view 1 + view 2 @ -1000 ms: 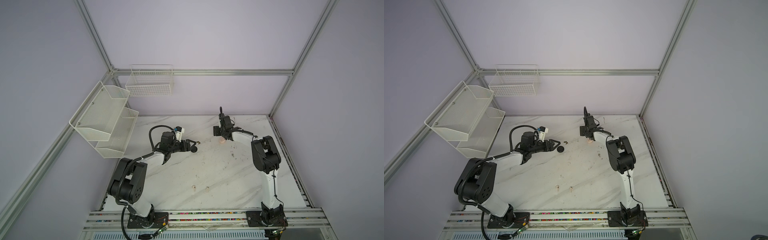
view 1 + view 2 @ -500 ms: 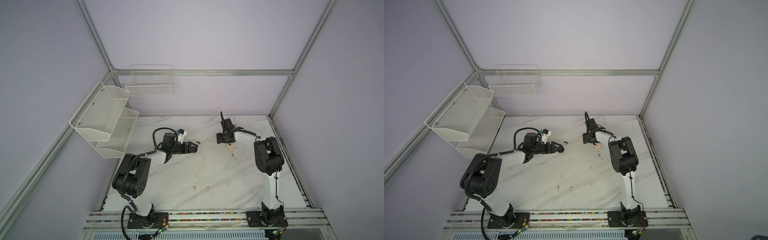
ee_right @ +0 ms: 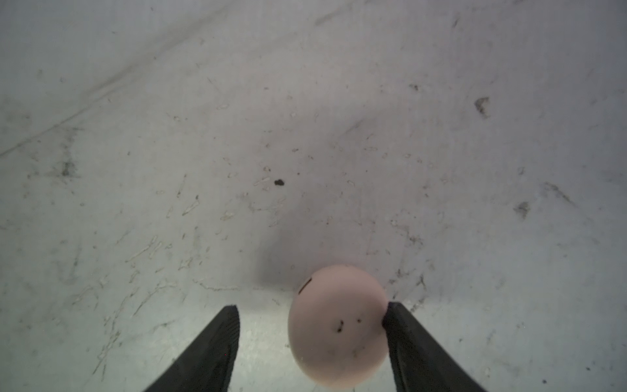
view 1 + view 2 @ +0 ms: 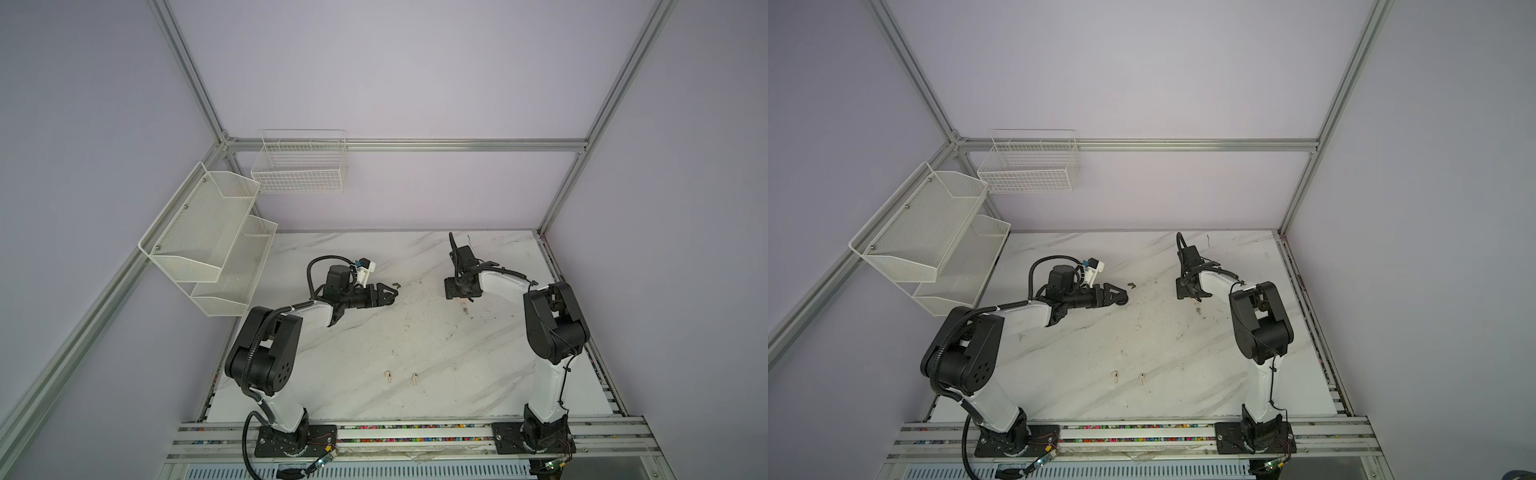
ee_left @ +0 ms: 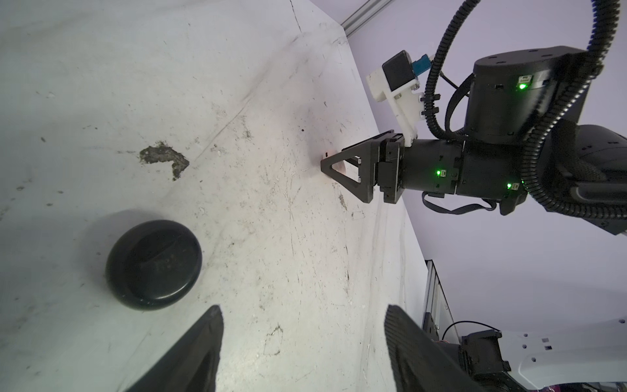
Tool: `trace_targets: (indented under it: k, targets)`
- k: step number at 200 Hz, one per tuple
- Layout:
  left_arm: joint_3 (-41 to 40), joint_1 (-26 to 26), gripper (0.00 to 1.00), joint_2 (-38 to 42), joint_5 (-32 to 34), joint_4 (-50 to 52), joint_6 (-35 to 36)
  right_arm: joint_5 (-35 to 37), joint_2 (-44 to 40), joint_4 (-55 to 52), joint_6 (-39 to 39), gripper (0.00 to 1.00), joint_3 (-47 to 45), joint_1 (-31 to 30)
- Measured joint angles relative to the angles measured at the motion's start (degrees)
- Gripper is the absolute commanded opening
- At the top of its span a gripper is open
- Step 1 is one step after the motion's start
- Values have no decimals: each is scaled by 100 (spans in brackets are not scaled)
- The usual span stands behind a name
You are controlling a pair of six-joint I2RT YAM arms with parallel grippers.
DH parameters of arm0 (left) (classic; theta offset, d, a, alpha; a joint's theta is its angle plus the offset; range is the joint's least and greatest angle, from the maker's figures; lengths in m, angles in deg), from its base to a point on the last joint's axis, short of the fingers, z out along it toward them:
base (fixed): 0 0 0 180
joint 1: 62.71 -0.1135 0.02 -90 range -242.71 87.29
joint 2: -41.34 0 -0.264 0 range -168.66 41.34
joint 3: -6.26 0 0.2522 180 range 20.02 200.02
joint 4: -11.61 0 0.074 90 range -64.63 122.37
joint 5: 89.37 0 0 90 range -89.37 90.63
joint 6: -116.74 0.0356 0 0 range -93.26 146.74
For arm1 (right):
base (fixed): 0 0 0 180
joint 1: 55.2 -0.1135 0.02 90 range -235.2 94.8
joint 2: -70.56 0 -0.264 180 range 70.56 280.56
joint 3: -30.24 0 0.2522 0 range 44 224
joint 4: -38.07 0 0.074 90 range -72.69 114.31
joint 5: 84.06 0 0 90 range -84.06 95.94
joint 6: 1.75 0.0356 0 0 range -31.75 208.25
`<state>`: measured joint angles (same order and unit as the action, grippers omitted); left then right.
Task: Insert wireless bluetooth earbuds into charging case
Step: Pick up the charging case from the middle-right of the table.
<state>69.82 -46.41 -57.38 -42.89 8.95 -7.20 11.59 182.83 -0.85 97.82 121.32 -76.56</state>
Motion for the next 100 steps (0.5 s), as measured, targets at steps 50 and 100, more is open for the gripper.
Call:
trace_targets:
  k: [50,100]
  targets:
    - [0,103,75,-90,-120,-70,-105,-22,0,46,-50,69,-37,0]
    - [0,109,74,-90,-210,-76,-232,96,2,101,-61,72,-63,0]
